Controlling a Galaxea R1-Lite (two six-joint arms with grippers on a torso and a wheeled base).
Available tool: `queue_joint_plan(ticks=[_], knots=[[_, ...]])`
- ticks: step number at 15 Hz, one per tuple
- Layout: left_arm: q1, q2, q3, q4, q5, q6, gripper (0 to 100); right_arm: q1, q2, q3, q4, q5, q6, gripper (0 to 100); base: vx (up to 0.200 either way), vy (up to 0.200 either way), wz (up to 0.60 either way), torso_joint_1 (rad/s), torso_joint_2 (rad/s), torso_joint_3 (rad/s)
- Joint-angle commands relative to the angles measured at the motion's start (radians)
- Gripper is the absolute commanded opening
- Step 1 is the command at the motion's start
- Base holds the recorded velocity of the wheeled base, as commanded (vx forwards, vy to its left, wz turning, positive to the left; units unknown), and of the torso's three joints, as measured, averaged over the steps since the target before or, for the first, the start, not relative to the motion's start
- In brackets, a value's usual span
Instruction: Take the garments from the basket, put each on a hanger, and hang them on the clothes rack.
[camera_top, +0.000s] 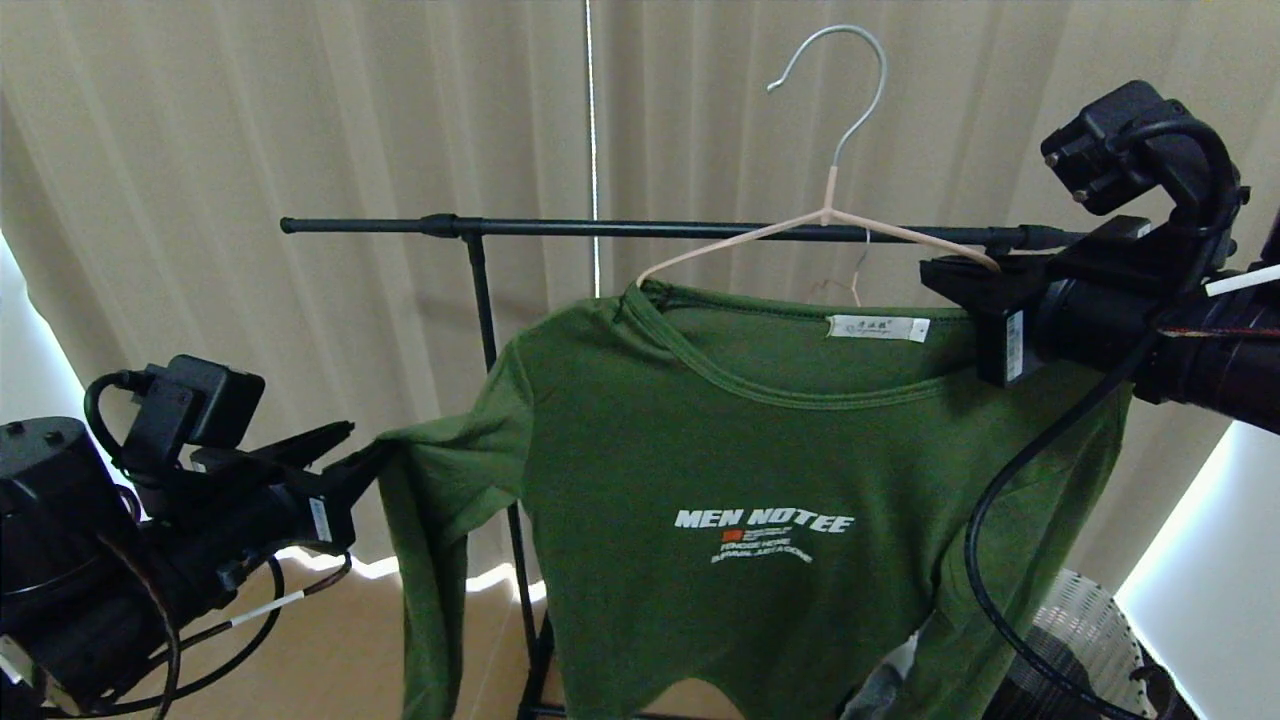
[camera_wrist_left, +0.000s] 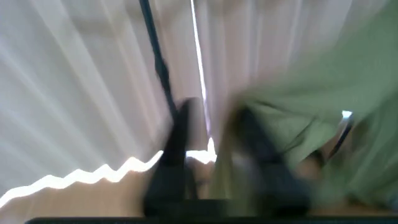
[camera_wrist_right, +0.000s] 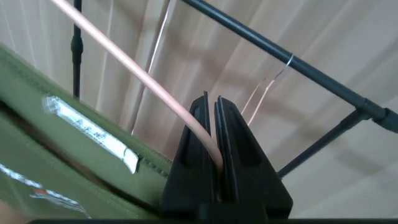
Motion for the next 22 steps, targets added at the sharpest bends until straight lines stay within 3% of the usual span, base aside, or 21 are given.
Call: queue_joint_plan(ticks=[1, 5, 9, 12, 15, 22], knots=[[-0.001, 0.012, -0.010, -0.077, -0.006, -0.020, 100, 0.001, 0.005, -0.003, -0.001, 0.001, -0.001, 0, 0.000, 0.000, 0.00, 0.000, 0.00, 0.000], [0.004, 0.032, -0.009, -0.083, -0.006, 0.000, 100, -0.002, 0.006, 0.011, 0.008, -0.003, -0.002, 0, 0.000, 0.000, 0.00, 0.000, 0.00, 0.000], [-0.002, -0.070, 0.007, -0.074, -0.020, 0.000, 100, -0.068, 0.003, 0.016, 0.048, -0.051, -0.004, 0, 0.000, 0.000, 0.00, 0.000, 0.00, 0.000], [-0.005, -0.118, 0.040, -0.073, -0.080, 0.002, 100, -0.136, 0.005, 0.006, 0.094, -0.075, -0.002, 0, 0.000, 0.000, 0.00, 0.000, 0.00, 0.000], [-0.017, -0.146, 0.094, -0.074, -0.192, 0.022, 100, -0.208, 0.012, 0.006, 0.097, -0.095, -0.002, 0, 0.000, 0.000, 0.00, 0.000, 0.00, 0.000], [-0.013, -0.133, 0.056, -0.082, -0.190, 0.013, 100, -0.220, -0.003, -0.003, 0.316, -0.137, 0.030, 0, 0.000, 0.000, 0.00, 0.000, 0.00, 0.000]])
